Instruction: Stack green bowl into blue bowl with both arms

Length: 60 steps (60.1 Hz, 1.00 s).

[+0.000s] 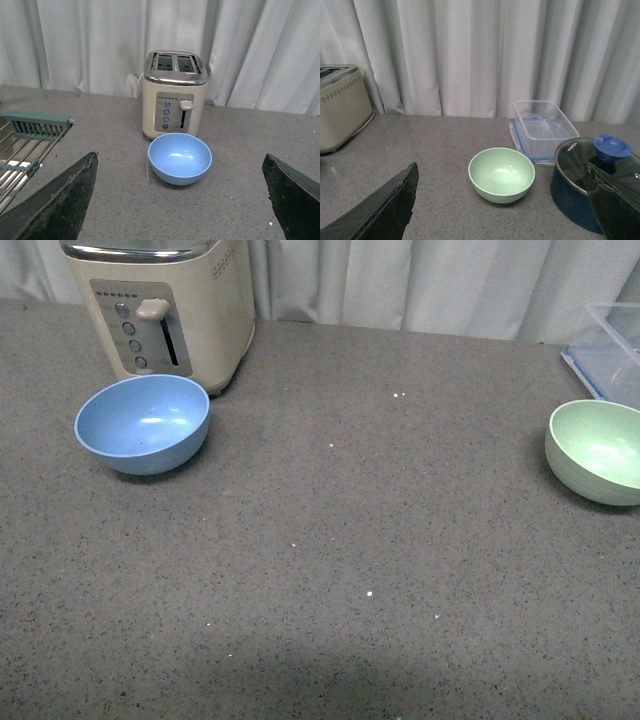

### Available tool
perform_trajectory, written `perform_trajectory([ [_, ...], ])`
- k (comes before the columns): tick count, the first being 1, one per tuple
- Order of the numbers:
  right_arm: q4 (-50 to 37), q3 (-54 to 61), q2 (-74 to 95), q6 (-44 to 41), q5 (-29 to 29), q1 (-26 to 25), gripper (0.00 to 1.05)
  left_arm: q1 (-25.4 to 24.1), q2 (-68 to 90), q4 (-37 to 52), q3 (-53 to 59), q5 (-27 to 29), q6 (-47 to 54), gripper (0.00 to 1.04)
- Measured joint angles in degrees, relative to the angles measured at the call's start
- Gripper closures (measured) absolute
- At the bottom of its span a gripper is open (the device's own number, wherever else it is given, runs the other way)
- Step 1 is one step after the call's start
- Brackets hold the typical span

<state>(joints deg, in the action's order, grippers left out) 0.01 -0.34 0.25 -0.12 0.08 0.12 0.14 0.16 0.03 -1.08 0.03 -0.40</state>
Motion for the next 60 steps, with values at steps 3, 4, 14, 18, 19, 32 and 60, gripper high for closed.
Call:
perform_trajectory([
  [3,0.0,0.0,0.0,0.0,0.0,0.0,0.09,0.0,0.0,0.0,0.0,0.0,0.0,0.06],
  [4,0.0,0.0,0.0,0.0,0.02,0.0,0.09,0.0,0.0,-0.02,0.0,0.0,0.0,0.06],
  [14,0.0,0.0,0.0,0.0,0.0,0.0,0.09,0.0,0.0,0.0,0.0,0.0,0.0,0.06],
  [18,0.0,0.0,0.0,0.0,0.0,0.0,0.09,0.0,0.0,0.0,0.0,0.0,0.0,0.06],
  [19,0.0,0.0,0.0,0.0,0.0,0.0,0.09,0.0,0.0,0.0,0.0,0.0,0.0,0.06],
  [32,0.0,0.0,0.0,0.0,0.0,0.0,0.09,0.0,0.0,0.0,0.0,0.0,0.0,0.06],
  [60,0.0,0.0,0.0,0.0,0.0,0.0,0.09,0.0,0.0,-0.02,0.0,0.0,0.0,0.06],
])
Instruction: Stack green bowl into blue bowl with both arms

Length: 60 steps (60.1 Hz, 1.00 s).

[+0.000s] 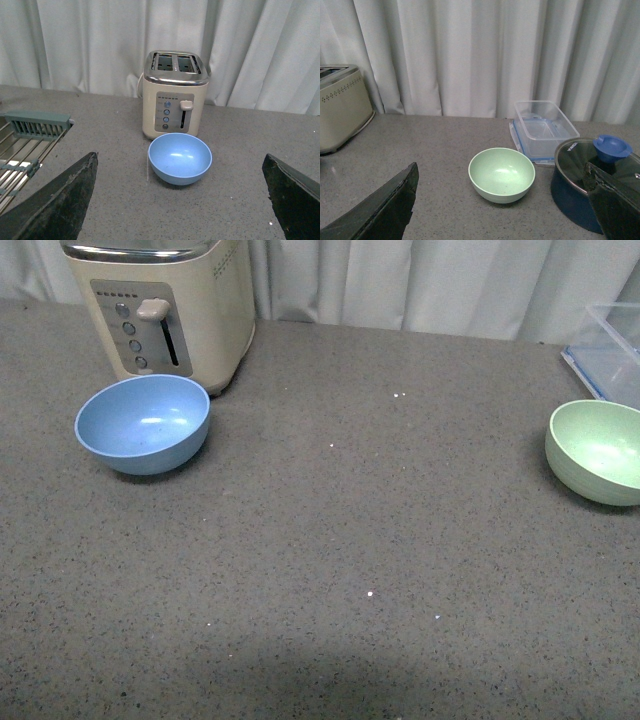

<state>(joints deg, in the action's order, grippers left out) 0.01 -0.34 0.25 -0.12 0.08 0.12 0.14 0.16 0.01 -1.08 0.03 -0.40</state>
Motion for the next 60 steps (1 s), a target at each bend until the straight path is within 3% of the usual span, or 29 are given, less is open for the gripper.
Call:
perform_trajectory([
  [60,0.0,0.0,0.0,0.0,0.02,0.0,0.09,0.0,0.0,0.0,0.0,0.0,0.0,0.06],
])
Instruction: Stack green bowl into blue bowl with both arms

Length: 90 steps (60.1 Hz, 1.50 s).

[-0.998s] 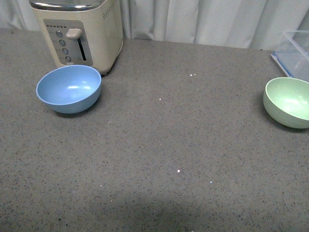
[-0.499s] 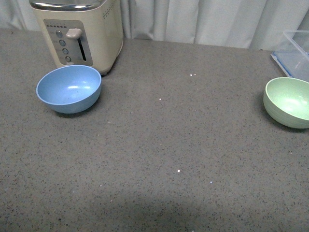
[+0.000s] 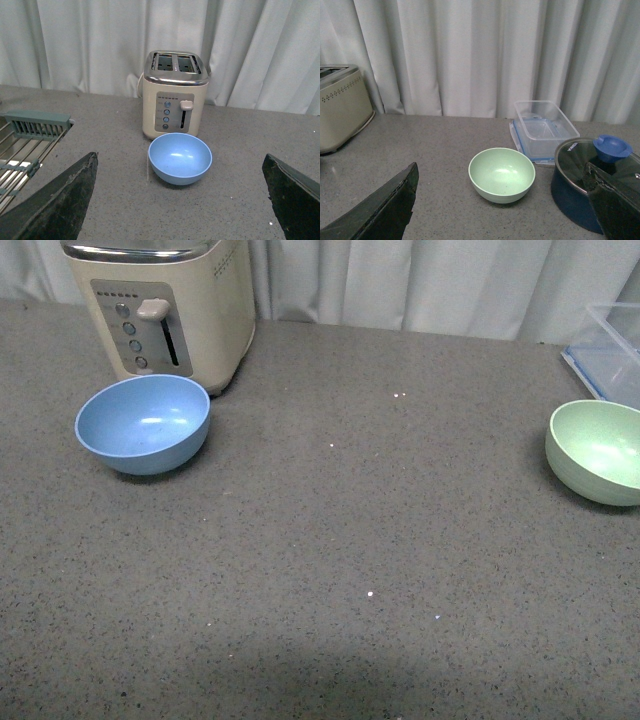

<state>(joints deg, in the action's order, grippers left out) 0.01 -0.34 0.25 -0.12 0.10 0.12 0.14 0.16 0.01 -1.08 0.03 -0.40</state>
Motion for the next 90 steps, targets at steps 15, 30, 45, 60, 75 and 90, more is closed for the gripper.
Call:
perform_trajectory([
  [15,0.0,0.0,0.0,0.0,0.0,0.0,0.09,1.66,2.4,-4.39,-1.49,6.75,-2.51,0.06],
  [30,0.0,0.0,0.0,0.0,0.0,0.0,0.09,-5.07,36.22,3.52,-7.96,11.41,-18.82,0.06],
  [45,0.0,0.0,0.0,0.0,0.0,0.0,0.09,-7.91,76.61,14.23,-22.58,8.46,-29.27,0.06],
  [60,0.0,0.0,0.0,0.0,-0.02,0.0,0.09,-7.17,94.95,11.8,-35.43,7.78,-34.42,0.06],
  [75,0.0,0.0,0.0,0.0,-0.02,0.0,0.09,-5.99,105.31,9.49,-46.12,8.94,-36.33,0.06],
  [90,0.0,0.0,0.0,0.0,-0.02,0.0,0.09,-4.09,111.58,8.02,-53.13,8.76,-38.73,0.06],
])
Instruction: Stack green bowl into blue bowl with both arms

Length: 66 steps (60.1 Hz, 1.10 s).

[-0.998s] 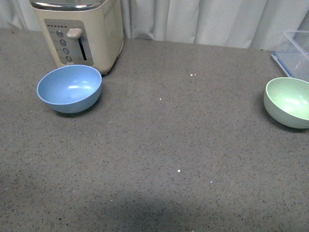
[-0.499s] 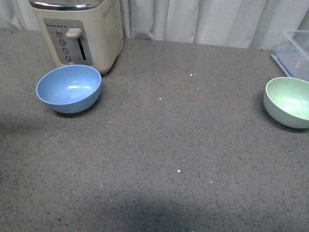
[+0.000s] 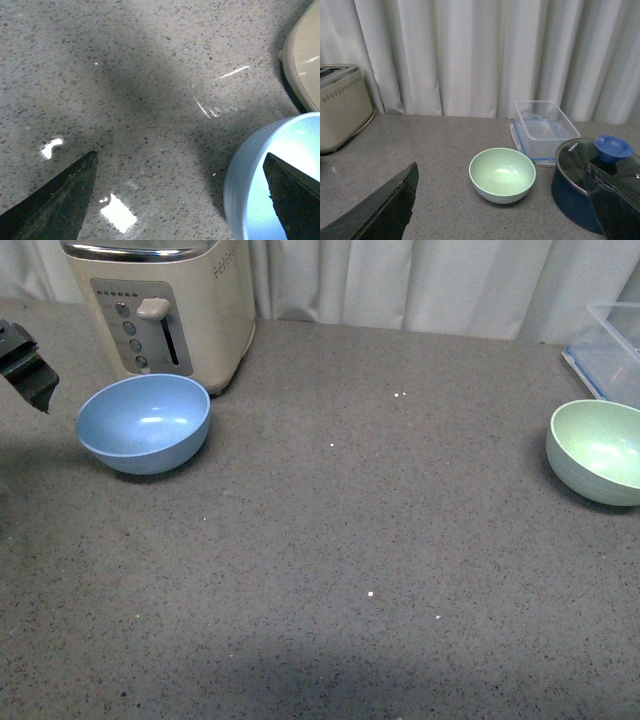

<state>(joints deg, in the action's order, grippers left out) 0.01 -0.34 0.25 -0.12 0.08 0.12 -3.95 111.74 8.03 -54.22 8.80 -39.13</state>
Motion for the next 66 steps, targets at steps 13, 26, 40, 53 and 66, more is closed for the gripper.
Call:
perform_trajectory([
  [13,0.0,0.0,0.0,0.0,0.0,0.0,0.09,2.21,2.03,-1.46,-3.78,-0.46,-1.6,0.06],
  [26,0.0,0.0,0.0,0.0,0.0,0.0,0.09,4.26,4.07,-2.4,-4.98,-0.85,-2.78,0.06],
  [40,0.0,0.0,0.0,0.0,0.0,0.0,0.09,6.01,5.53,-3.04,-5.51,-1.16,-3.96,0.06],
  [53,0.0,0.0,0.0,0.0,0.0,0.0,0.09,6.21,7.1,-3.98,-6.25,-0.98,-4.94,0.06],
  [66,0.0,0.0,0.0,0.0,0.0,0.0,0.09,6.1,8.15,-5.84,-6.99,-2.4,-5.62,0.35],
])
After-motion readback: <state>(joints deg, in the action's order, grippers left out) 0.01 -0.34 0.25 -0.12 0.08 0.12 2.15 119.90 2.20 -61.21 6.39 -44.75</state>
